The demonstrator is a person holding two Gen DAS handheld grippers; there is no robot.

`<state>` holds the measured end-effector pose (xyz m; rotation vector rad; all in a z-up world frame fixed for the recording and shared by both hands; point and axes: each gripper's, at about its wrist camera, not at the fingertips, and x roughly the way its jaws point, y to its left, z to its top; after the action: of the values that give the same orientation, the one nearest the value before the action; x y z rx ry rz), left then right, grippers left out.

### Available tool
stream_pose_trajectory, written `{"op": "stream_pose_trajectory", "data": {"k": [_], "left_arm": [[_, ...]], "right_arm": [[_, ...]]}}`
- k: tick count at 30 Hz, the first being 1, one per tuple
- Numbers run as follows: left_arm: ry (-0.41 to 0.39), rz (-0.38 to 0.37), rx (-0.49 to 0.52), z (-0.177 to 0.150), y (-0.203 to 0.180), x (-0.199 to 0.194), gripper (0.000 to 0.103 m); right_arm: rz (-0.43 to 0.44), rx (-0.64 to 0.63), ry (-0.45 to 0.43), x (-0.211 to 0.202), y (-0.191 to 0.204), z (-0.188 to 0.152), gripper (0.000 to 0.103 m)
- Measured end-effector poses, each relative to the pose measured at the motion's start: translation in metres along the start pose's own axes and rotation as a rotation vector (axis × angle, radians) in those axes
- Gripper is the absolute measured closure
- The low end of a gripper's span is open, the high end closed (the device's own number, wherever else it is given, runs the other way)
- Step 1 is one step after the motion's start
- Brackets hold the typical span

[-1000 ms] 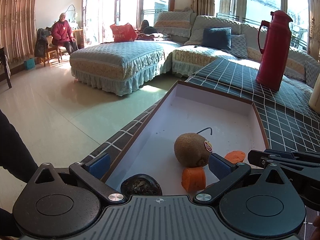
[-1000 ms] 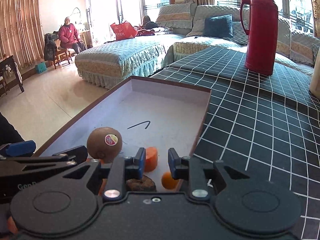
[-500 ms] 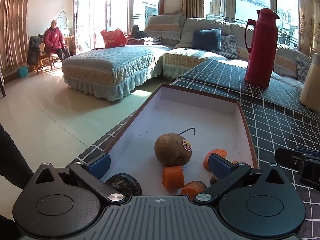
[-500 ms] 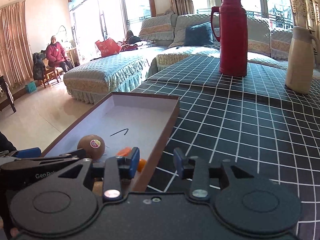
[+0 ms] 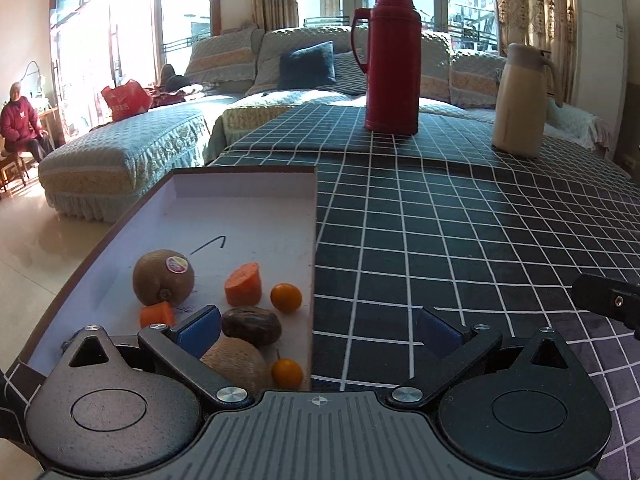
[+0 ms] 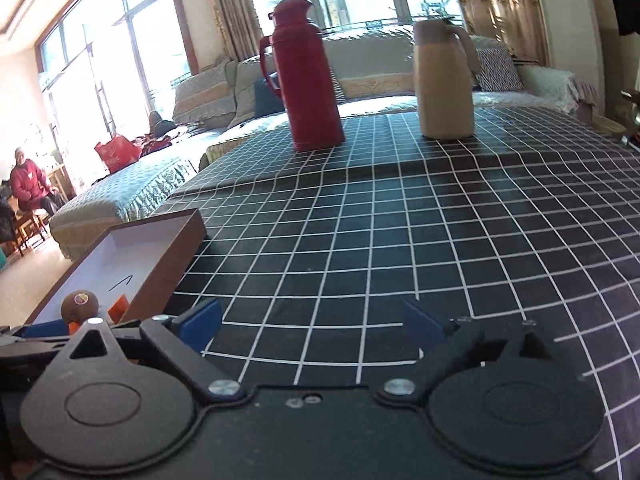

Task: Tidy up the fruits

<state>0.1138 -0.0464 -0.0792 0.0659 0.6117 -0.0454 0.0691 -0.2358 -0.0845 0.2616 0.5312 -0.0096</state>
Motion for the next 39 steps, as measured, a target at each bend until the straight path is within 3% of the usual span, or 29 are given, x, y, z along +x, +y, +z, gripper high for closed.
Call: {"op": "stream_pose_trajectory", "data": {"k": [8,11,39], "left_arm": [[0.024,-0.033,0.023,-0.005,-0.032,0.0,0.0],[0.018,0.002,0.048,-0.007,-0.039,0.0,0.0],[0.011,-0.022,0.03,0.0,-0.037,0.003,0.0]], "right_arm": [[-0.066,0.104,-0.008,-0.009,-0.045,-0.006,0.003],[-0.078,0.104,-0.013,-0.012,-0.05,-0.008,0.003],[-0.067,0.051,0.01,-0.004,-0.037,-0.012,0.003]]}}
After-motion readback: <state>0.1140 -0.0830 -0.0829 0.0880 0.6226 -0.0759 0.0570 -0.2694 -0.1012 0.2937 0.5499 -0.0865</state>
